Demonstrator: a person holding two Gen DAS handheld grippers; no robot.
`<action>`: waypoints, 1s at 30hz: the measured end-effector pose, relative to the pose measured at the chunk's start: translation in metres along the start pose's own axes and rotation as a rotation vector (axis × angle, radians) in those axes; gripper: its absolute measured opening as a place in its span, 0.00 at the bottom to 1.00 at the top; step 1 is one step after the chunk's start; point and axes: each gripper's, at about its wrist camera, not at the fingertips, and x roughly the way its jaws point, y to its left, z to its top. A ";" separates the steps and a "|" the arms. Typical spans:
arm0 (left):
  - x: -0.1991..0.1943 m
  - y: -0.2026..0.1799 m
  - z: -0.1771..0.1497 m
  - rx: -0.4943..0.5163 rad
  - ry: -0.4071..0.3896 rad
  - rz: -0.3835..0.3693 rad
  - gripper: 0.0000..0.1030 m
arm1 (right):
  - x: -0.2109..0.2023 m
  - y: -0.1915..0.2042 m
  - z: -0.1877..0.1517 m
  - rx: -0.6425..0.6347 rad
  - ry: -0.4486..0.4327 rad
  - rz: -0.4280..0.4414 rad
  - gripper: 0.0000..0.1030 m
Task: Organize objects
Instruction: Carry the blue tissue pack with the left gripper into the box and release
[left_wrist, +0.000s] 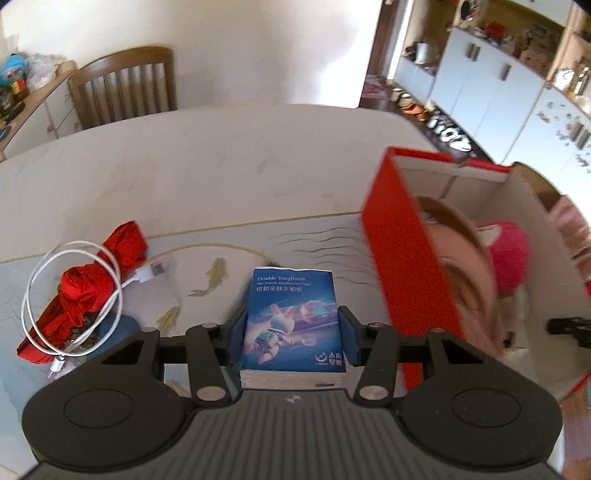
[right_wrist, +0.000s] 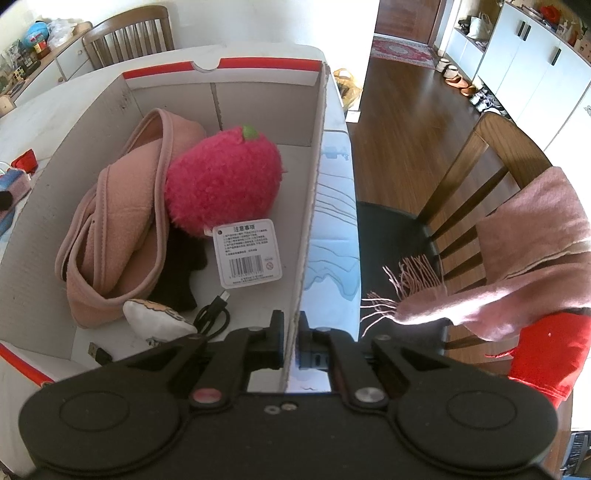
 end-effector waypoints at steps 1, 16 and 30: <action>-0.007 -0.005 0.001 0.015 -0.011 -0.020 0.48 | 0.000 0.000 0.000 0.001 0.000 0.001 0.04; -0.032 -0.109 0.017 0.253 -0.045 -0.241 0.48 | -0.006 -0.001 0.000 -0.004 -0.008 0.016 0.06; 0.034 -0.188 0.007 0.473 0.072 -0.294 0.48 | -0.012 -0.006 -0.002 0.006 -0.024 0.042 0.06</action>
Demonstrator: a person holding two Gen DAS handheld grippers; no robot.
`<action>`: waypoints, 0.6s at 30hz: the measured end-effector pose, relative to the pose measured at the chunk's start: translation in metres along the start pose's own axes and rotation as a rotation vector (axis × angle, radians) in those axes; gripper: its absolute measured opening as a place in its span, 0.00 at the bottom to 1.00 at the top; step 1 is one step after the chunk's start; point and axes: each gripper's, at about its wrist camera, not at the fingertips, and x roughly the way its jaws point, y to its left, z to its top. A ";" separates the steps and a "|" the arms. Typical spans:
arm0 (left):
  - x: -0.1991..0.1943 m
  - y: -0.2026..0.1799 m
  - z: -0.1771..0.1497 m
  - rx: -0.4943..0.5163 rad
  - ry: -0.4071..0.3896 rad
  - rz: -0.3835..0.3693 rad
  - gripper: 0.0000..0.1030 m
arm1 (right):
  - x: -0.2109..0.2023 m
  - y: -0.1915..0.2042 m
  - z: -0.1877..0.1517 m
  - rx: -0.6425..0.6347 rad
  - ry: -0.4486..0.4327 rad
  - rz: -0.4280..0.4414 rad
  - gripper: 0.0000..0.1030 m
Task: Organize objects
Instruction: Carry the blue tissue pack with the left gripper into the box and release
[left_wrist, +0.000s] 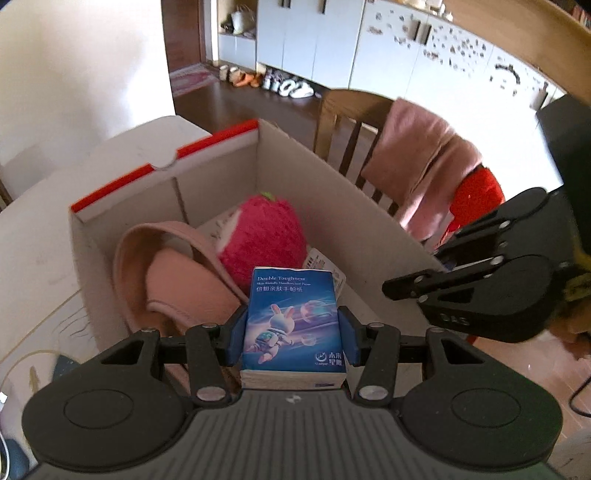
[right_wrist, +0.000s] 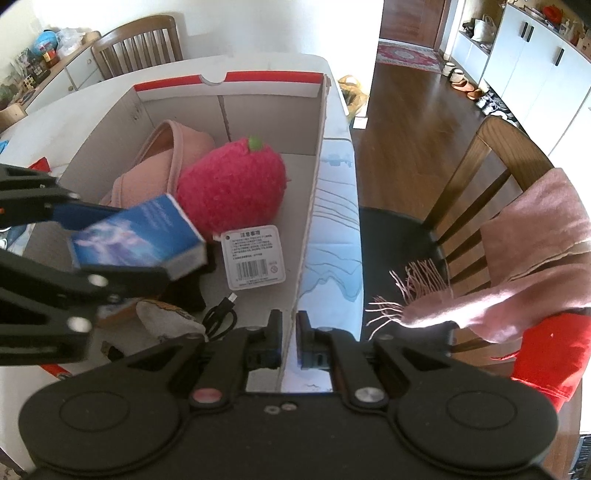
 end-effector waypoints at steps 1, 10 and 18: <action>0.005 0.000 0.001 0.005 0.007 -0.005 0.48 | 0.000 0.000 0.000 -0.001 -0.001 0.001 0.06; 0.034 -0.008 0.001 0.060 0.073 -0.029 0.48 | -0.001 0.000 -0.001 0.004 0.000 0.003 0.06; 0.044 -0.003 -0.003 0.040 0.112 -0.058 0.49 | -0.002 0.000 -0.002 0.012 -0.001 0.005 0.06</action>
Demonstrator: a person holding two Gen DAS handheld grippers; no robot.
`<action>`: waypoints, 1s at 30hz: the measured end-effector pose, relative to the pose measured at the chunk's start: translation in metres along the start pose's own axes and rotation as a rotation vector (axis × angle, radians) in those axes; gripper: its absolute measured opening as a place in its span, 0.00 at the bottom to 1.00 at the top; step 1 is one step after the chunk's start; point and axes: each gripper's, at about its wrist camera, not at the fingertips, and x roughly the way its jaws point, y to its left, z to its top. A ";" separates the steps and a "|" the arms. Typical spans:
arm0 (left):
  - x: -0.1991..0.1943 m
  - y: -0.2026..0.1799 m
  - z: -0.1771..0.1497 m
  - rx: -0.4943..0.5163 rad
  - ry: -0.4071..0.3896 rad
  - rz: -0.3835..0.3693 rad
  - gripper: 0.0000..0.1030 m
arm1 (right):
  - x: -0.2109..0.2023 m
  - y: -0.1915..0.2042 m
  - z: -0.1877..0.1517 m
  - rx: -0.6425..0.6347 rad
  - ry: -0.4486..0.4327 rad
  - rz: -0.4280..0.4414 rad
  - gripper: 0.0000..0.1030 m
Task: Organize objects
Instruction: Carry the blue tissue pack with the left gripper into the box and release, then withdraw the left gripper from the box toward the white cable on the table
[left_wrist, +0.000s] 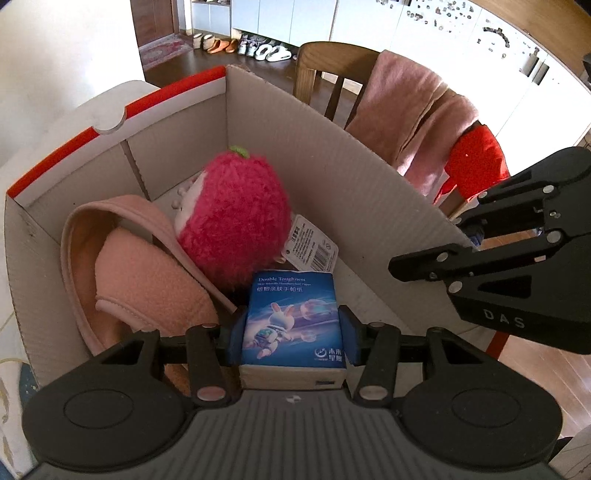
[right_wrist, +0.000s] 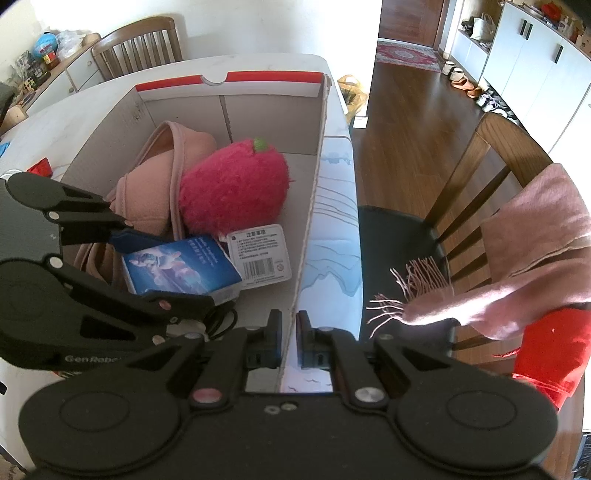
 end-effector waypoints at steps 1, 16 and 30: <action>0.000 0.000 0.000 -0.002 0.000 -0.002 0.49 | 0.000 0.000 0.000 0.000 0.000 -0.001 0.06; -0.024 0.015 -0.015 -0.053 -0.049 -0.016 0.64 | -0.002 0.001 -0.001 0.004 0.002 -0.009 0.06; -0.095 0.031 -0.041 -0.162 -0.207 0.001 0.64 | -0.002 0.002 0.000 0.000 0.009 -0.016 0.06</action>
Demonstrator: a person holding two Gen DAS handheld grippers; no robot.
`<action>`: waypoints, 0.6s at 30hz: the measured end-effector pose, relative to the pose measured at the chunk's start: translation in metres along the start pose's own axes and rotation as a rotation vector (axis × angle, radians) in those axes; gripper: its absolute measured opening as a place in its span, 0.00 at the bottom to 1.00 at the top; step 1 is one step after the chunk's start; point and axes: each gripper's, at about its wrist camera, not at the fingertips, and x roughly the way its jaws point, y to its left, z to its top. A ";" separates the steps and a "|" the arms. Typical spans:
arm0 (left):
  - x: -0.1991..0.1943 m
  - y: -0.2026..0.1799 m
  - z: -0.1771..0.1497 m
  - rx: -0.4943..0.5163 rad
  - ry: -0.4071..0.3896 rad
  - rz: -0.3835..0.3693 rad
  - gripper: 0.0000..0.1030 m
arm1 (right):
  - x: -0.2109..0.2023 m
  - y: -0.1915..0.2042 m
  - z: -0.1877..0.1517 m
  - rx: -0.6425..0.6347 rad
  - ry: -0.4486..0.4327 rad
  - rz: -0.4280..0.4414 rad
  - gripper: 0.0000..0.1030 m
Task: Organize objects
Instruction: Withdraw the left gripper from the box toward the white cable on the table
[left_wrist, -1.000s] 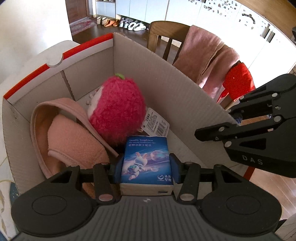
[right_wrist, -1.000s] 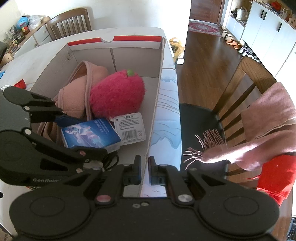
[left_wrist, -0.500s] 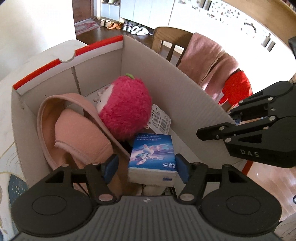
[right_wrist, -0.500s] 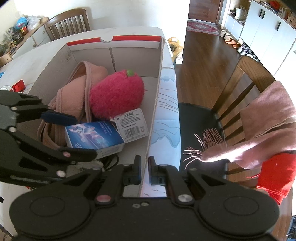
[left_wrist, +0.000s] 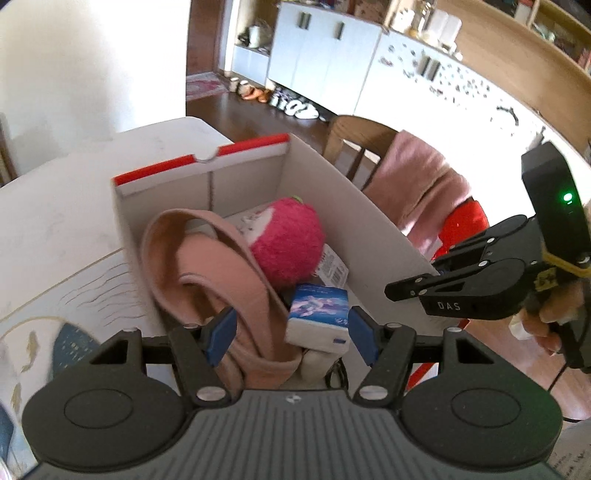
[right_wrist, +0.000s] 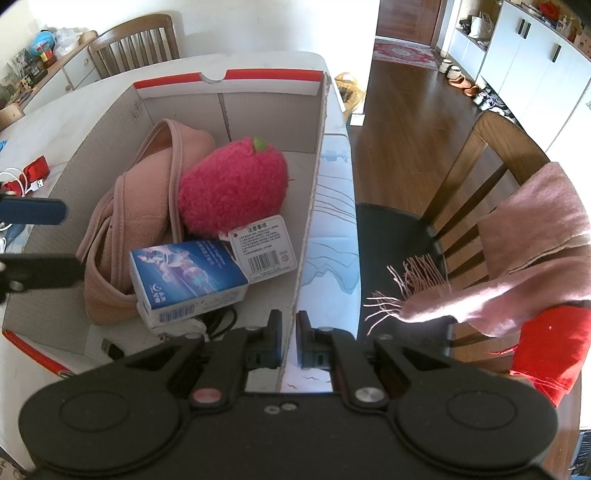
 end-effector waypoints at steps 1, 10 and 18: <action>-0.005 0.003 -0.002 -0.010 -0.009 0.006 0.64 | 0.000 0.000 0.000 0.001 0.001 -0.001 0.06; -0.044 0.042 -0.021 -0.119 -0.078 0.085 0.64 | 0.001 0.001 0.001 -0.001 0.005 -0.004 0.06; -0.075 0.096 -0.047 -0.237 -0.112 0.207 0.71 | 0.002 0.002 0.002 -0.005 0.014 -0.017 0.06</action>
